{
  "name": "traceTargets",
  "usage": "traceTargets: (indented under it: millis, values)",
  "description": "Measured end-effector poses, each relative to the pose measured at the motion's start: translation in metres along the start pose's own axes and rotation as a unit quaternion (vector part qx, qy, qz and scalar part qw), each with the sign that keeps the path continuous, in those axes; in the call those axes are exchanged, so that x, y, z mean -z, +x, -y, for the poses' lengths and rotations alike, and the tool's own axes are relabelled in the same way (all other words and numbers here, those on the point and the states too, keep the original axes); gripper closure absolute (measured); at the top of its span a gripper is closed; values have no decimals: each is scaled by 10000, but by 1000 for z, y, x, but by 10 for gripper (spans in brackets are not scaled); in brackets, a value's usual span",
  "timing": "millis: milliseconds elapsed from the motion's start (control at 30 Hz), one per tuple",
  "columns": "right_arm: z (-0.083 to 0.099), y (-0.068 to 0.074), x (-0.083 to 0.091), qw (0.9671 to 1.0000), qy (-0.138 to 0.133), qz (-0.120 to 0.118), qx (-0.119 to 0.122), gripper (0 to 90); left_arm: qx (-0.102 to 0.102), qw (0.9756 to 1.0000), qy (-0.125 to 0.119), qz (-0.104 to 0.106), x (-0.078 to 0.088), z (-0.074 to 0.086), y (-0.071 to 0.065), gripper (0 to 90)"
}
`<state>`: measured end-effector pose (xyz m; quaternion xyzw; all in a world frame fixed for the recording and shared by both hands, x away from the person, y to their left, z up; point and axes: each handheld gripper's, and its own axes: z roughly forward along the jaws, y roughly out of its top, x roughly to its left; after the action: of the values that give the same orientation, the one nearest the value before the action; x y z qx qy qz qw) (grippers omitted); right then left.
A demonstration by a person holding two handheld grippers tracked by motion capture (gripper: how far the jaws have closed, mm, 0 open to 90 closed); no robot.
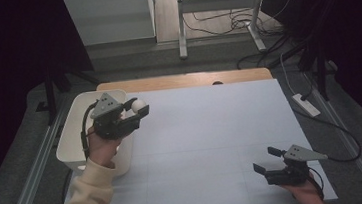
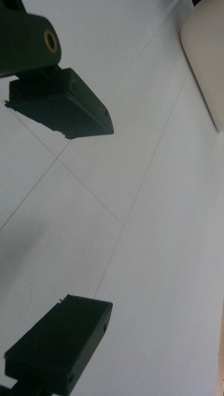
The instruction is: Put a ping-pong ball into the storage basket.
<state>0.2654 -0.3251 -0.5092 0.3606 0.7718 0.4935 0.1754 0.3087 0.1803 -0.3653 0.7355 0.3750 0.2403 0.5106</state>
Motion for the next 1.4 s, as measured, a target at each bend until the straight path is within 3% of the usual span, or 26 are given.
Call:
traceTargets:
  millis: [967, 1400]
  values:
    - [0, 2, -2, 9999, 69, 59, 125, 133, 190, 9982, 123, -554, 13, -2, 32, 506]
    - [0, 2, -2, 9998, 86, 82, 152, 133, 377, 9953, 300, -838, 14, 4, 54, 506]
